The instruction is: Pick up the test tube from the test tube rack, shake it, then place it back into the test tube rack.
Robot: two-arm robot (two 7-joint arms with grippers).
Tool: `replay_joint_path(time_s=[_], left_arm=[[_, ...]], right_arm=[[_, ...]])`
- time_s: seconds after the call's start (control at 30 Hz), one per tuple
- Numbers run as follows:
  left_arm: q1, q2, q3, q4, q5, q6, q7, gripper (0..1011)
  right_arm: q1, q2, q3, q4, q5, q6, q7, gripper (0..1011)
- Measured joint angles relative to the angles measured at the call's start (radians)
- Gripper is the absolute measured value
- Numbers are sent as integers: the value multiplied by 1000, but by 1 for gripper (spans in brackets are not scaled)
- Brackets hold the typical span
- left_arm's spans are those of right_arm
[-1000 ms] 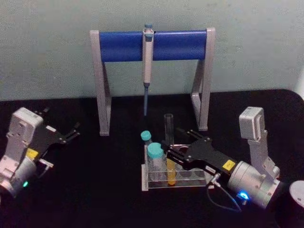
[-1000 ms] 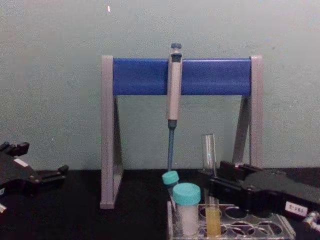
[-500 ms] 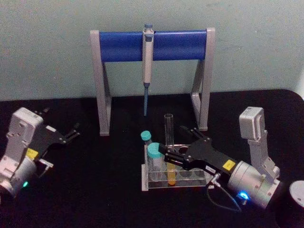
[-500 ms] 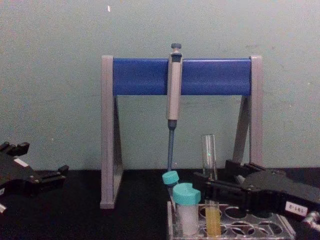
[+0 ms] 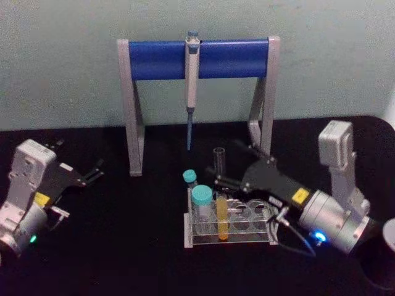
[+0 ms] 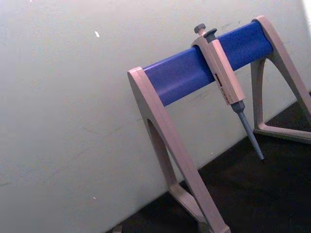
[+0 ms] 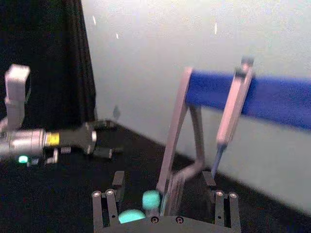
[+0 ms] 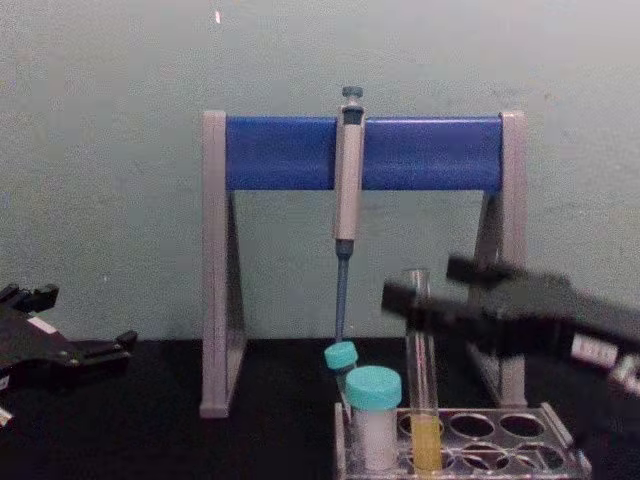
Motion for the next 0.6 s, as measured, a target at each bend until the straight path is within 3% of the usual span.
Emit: replay_joint_path(time_s=[0.23,0.6], left_arm=[[0,0,0,0,0,0,0,1001],[0,0,0,0,0,0,0,1001]], right_arm=[[2,6,45,-66,-9,-48,-25,1000],[-59,2,142,-154,-60,-62,-147,1000]])
